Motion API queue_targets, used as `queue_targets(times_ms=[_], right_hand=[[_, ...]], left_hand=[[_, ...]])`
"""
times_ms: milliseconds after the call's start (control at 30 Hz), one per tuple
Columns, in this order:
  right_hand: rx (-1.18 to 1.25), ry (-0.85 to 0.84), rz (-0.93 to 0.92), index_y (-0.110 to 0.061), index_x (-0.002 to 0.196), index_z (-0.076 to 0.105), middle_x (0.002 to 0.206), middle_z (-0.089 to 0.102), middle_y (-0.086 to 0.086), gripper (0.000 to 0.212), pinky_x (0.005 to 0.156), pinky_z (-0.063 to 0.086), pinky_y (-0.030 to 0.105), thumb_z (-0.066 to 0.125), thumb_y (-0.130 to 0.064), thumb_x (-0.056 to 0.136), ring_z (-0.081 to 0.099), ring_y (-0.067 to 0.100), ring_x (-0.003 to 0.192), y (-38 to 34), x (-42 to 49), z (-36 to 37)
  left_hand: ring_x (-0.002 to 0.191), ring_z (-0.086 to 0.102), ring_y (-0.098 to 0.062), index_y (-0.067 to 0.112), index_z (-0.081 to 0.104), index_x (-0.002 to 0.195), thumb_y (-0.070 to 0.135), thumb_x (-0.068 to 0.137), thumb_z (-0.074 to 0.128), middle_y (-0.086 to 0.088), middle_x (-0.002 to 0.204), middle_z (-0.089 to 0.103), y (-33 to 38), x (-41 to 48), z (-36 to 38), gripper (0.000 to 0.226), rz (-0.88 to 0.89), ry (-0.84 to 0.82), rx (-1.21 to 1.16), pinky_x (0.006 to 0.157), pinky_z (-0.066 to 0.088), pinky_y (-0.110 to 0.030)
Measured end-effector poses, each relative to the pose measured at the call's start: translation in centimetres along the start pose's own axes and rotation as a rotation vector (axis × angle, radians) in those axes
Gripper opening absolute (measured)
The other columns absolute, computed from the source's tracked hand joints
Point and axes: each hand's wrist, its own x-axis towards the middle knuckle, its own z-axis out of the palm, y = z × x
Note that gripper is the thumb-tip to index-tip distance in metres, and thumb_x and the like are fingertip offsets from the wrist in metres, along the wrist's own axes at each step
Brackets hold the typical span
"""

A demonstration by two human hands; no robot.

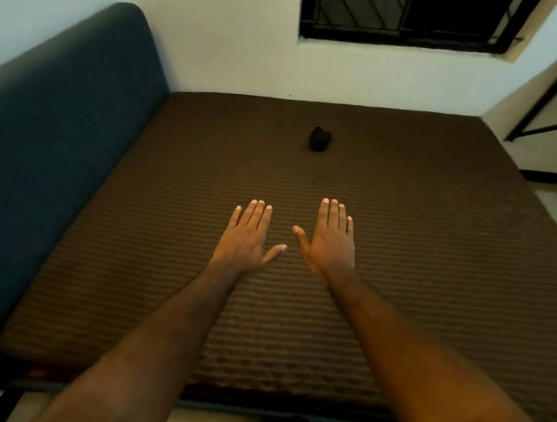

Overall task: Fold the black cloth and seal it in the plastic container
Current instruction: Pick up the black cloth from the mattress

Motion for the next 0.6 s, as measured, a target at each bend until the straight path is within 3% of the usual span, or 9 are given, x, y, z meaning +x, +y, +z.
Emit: queue_targets(times_ms=[333,600], right_hand=[[0.0,-0.038,0.039,-0.009,0.156,0.006,0.164,0.011,0.014,0.088,0.123,0.006,0.045,0.026,-0.068,0.094,0.006,0.028,0.152,2.8,4.8,-1.3],[-0.058,-0.145,-0.055,-0.012,0.156,0.0,0.165,0.001,0.011,0.088,0.123,0.004,0.044,0.026,-0.068,0.094,-0.002,0.025,0.152,4.9,7.6,-2.2]], left_hand=[[0.149,0.003,-0.027,0.005,0.012,0.152,0.064,0.093,0.024,-0.016,0.161,0.012,0.5,7.4,-2.0,0.084,0.057,-0.053,0.058,0.121,0.005,-0.048],[0.149,0.004,-0.028,0.005,0.013,0.151,0.066,0.092,0.025,-0.017,0.16,0.012,-0.2,13.8,-1.7,0.086,0.086,0.006,0.054,0.121,0.004,-0.049]])
